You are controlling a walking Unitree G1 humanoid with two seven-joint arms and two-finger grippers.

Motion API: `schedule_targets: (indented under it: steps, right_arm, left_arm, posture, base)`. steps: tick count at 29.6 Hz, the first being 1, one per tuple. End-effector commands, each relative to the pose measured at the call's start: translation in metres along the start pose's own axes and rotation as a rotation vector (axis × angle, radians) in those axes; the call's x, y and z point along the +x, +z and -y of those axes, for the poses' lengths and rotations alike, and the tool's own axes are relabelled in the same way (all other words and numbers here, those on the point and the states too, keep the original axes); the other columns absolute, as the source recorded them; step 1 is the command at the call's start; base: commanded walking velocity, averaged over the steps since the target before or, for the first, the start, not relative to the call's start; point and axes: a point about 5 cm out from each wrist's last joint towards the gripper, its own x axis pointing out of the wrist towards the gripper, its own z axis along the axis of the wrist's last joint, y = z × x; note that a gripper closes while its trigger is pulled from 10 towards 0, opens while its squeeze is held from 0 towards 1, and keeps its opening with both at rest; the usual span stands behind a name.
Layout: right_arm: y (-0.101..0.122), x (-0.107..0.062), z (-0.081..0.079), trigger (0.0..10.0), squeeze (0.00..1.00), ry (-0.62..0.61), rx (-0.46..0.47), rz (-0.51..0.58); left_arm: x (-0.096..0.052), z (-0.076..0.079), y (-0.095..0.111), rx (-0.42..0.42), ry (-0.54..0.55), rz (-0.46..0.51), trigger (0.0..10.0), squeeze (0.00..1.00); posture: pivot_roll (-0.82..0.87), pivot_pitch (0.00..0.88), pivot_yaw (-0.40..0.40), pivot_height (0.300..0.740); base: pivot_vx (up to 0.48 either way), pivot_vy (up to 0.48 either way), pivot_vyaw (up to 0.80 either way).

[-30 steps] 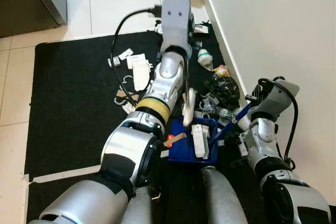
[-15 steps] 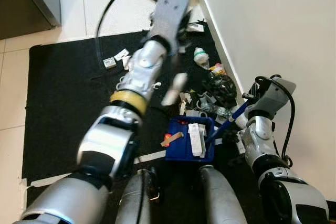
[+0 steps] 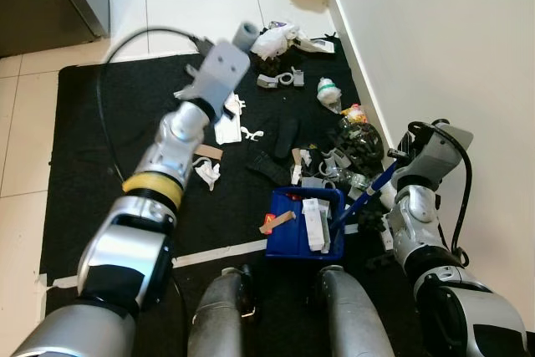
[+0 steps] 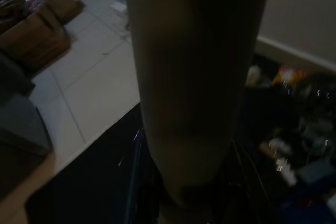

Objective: Sweep floor

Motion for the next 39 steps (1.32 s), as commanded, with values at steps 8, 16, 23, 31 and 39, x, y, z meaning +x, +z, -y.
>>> schedule_targets:
  steps: [8, 16, 23, 31, 39]
  right_arm:
    - [-0.026, -0.017, 0.006, 10.0, 0.00, -0.013, -0.008, -0.102]
    - [-0.030, -0.022, 0.005, 10.0, 0.00, -0.009, -0.012, -0.108]
    - [-0.033, -0.028, -0.005, 10.0, 0.00, 0.039, -0.031, -0.104]
    - [-0.045, -0.040, -0.023, 10.0, 0.00, 0.100, -0.055, -0.149]
    - [-0.046, -0.041, -0.028, 10.0, 0.00, 0.098, -0.071, -0.164]
  left_arm:
    - [0.002, 0.058, -0.004, -0.189, 0.027, -0.014, 10.0, 0.00]
    - [0.012, 0.111, 0.030, -0.318, -0.008, 0.022, 10.0, 0.00]
    - [0.015, 0.120, 0.044, -0.385, 0.020, 0.039, 10.0, 0.00]
    - [0.023, 0.102, 0.058, -0.515, 0.156, 0.062, 10.0, 0.00]
    - [0.027, 0.098, 0.074, -0.614, 0.202, 0.087, 10.0, 0.00]
  posture:
    - [-0.03, 0.280, -0.029, 0.740]
    - [-0.05, 0.288, -0.010, 0.740]
    - [-0.06, 0.289, 0.001, 0.740]
    - [-0.06, 0.285, -0.014, 0.740]
    - [-0.06, 0.284, -0.017, 0.740]
  base:
    - [0.000, 0.000, 0.00]
    - [0.000, 0.000, 0.00]
    - [0.000, 0.000, 0.00]
    - [0.000, 0.000, 0.00]
    - [0.000, 0.000, 0.00]
